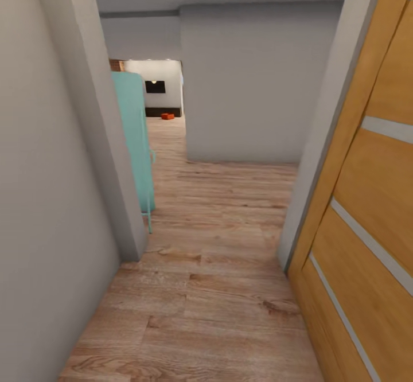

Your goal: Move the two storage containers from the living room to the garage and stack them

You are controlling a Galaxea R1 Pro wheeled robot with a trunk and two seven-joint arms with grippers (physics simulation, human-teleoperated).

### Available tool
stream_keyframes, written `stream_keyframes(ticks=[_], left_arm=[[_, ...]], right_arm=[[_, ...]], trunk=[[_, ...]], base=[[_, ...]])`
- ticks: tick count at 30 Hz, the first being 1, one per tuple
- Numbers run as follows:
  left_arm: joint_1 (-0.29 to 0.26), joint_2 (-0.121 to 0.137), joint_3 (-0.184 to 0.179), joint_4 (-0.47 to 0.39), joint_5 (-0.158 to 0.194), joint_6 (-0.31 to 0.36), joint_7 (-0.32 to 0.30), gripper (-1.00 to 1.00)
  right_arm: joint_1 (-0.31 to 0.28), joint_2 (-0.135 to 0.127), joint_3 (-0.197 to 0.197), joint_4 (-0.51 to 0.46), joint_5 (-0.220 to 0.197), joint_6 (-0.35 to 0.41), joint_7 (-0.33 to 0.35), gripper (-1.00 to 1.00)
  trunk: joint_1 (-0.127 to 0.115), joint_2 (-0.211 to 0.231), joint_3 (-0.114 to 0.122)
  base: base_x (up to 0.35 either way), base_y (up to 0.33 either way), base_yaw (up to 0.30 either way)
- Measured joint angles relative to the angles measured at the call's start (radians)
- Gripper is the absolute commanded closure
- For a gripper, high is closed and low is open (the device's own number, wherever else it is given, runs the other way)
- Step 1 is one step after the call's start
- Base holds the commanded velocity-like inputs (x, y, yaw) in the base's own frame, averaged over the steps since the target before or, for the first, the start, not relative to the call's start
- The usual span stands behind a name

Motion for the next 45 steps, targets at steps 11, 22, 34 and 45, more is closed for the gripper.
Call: stream_keyframes(ticks=[11,22,34,45], left_arm=[[0.0,0.0,0.0,0.0,0.0,0.0,0.0,-1.0],[0.0,0.0,0.0,0.0,0.0,0.0,0.0,-1.0],[0.0,0.0,0.0,0.0,0.0,0.0,0.0,-1.0],[0.0,0.0,0.0,0.0,0.0,0.0,0.0,-1.0]], right_arm=[[0.0,0.0,0.0,0.0,-0.003,0.0,0.0,-1.0],[0.0,0.0,0.0,0.0,-0.004,0.0,0.0,-1.0],[0.0,0.0,0.0,0.0,-0.004,0.0,0.0,-1.0],[0.0,0.0,-0.001,0.0,-0.003,-0.001,0.0,-1.0]], trunk=[[0.0,0.0,0.0],[0.0,0.0,0.0],[0.0,0.0,0.0],[0.0,0.0,0.0]], base=[[0.336,0.0,0.0],[0.336,0.0,0.0],[0.336,0.0,0.0],[0.336,0.0,0.0]])
